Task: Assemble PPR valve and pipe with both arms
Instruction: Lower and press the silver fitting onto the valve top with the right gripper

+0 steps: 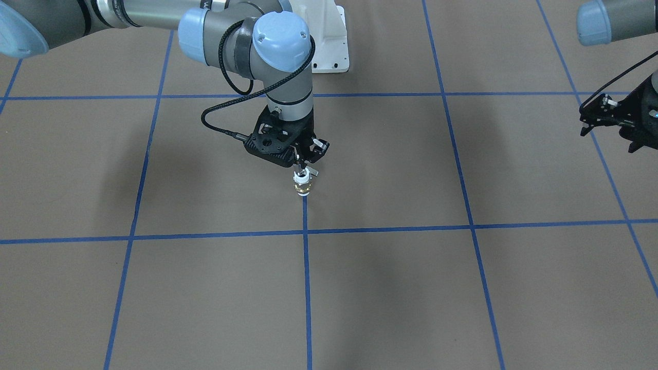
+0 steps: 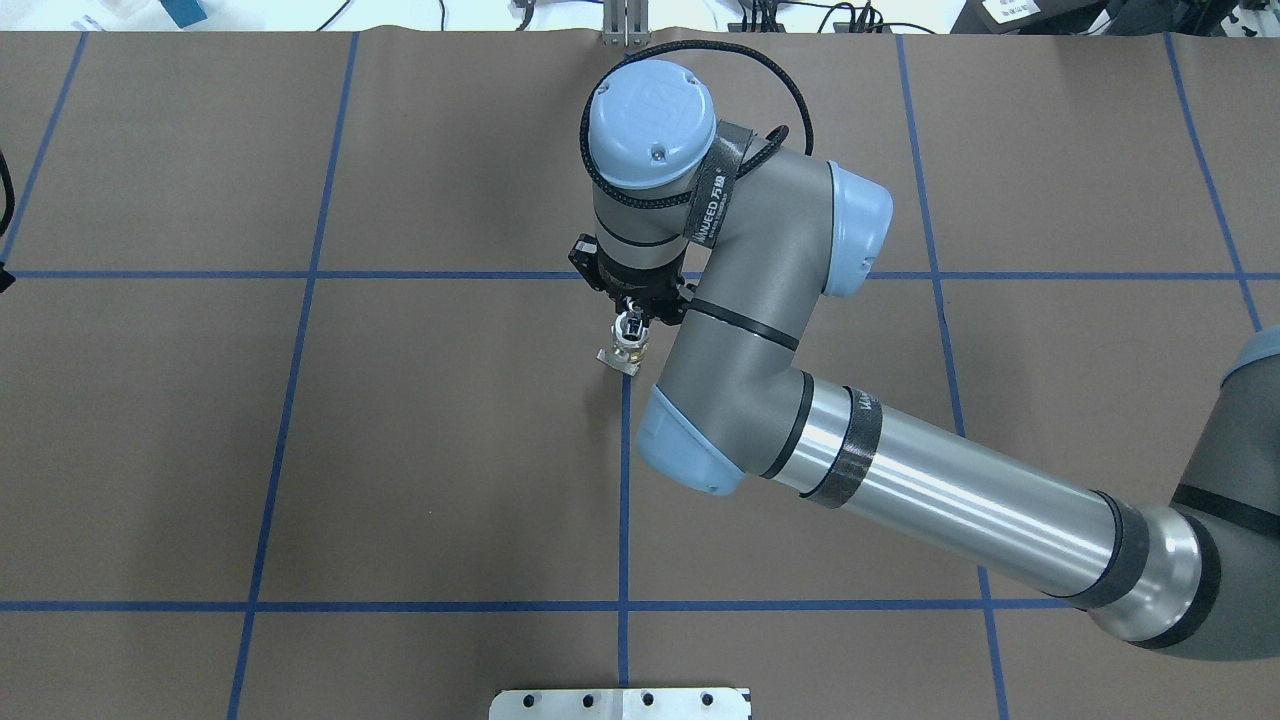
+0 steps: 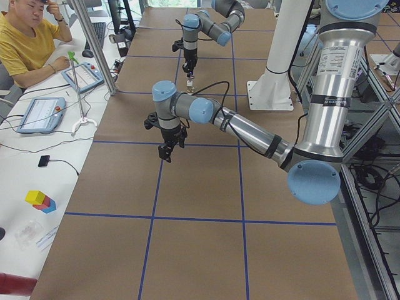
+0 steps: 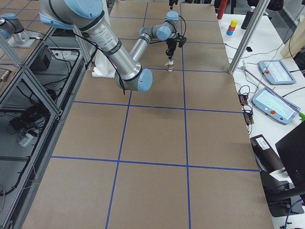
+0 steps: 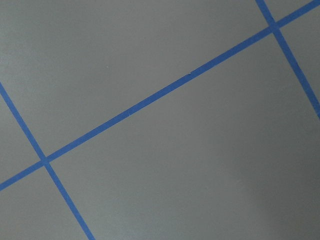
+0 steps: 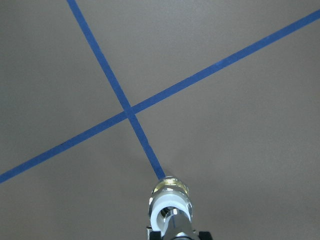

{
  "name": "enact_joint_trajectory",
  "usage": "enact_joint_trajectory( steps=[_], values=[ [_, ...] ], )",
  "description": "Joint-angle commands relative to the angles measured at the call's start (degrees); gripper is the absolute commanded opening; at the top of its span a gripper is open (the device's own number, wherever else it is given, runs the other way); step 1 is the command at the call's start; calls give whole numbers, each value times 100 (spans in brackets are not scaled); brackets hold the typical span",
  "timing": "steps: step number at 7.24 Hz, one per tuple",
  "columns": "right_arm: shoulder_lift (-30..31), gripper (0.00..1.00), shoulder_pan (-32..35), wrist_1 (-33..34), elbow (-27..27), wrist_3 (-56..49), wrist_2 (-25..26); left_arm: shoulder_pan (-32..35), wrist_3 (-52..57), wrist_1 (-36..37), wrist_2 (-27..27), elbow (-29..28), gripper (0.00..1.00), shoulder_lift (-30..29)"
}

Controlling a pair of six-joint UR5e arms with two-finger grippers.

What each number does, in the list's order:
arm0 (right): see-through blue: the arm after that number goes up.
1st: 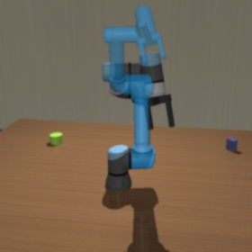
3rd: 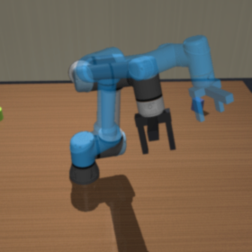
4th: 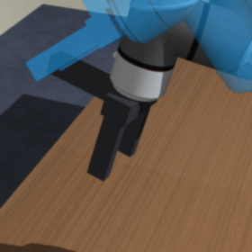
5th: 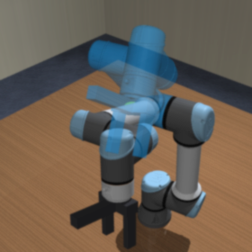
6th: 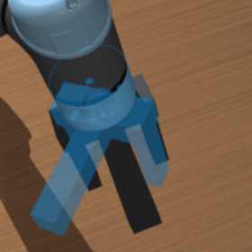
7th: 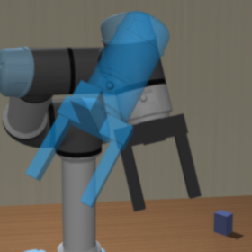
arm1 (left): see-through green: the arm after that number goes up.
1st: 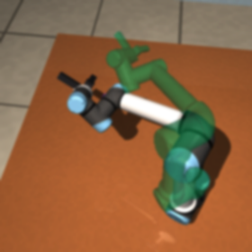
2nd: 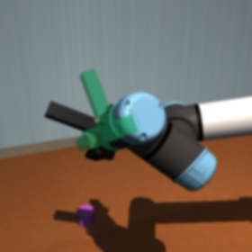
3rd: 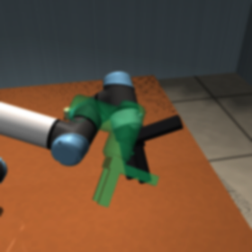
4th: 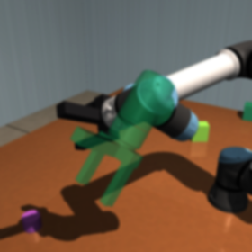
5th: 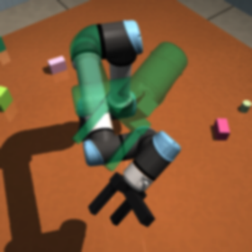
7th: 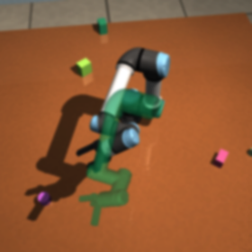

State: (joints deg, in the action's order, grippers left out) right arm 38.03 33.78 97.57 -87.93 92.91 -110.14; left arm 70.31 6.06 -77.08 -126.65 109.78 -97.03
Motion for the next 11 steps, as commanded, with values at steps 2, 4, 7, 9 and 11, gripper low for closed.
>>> enact_joint_trajectory(
  steps=[2, 4, 7, 9, 11],
  values=[
    [2, 0, -3, -194, 30, 16, 1, 0, -9, 0, 0, 0, 100, 0],
    [11, 0, -21, -203, 118, 7, 10, 0, -9, 0, 0, 0, 100, 0],
    [11, 0, -21, -203, 118, 7, 1, 0, -9, 0, 0, 0, 100, 0],
    [11, 44, -47, -203, 118, 7, 53, 0, -9, 0, 0, 0, 100, 0],
    [46, 61, -117, -360, 118, -1, 203, 9, -9, 0, 0, 9, 100, 0]
  ],
)
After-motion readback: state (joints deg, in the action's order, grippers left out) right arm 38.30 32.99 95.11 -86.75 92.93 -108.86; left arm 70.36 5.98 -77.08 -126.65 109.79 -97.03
